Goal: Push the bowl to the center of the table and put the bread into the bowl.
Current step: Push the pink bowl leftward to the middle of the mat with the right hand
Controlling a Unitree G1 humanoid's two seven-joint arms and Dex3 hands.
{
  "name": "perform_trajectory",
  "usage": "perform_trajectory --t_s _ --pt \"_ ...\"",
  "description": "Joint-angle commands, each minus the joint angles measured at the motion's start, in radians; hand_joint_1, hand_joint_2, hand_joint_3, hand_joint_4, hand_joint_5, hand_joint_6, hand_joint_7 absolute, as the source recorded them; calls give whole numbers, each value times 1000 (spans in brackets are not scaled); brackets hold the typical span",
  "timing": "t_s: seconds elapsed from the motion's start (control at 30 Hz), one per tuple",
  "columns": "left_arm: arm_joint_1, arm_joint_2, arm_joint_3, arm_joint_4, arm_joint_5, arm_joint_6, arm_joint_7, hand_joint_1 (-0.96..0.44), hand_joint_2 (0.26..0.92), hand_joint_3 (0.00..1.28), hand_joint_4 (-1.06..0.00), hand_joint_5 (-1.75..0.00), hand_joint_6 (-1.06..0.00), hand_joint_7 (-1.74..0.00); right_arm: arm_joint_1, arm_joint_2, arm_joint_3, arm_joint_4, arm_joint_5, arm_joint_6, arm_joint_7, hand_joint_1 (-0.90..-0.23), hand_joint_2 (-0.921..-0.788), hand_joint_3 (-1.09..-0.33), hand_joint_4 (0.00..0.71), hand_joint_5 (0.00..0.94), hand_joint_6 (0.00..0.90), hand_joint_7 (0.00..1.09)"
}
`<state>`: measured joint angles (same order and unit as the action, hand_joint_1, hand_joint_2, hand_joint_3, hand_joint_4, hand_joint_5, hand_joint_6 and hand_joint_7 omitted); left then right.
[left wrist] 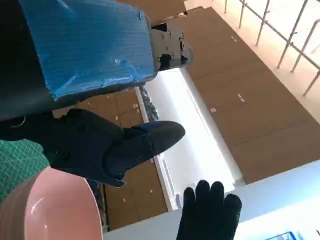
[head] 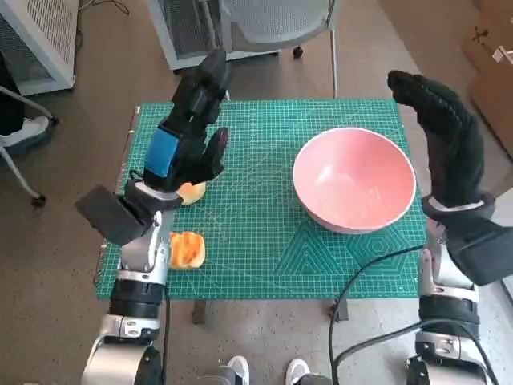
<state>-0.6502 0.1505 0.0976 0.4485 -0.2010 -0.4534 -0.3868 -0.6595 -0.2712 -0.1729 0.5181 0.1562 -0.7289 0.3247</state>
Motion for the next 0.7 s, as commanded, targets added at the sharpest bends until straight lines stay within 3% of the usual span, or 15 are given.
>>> perform_trajectory --t_s 0.03,0.7 --pt "-7 4 2 -23 1 4 6 -576 880 717 1 -85 1 -316 16 2 1 14 9 8 4 -662 -921 -581 274 3 375 3" --pt "-7 1 -3 -20 15 -1 24 -584 881 706 1 -93 1 -322 8 -8 -5 33 16 1 15 -649 -921 -580 275 2 375 3"
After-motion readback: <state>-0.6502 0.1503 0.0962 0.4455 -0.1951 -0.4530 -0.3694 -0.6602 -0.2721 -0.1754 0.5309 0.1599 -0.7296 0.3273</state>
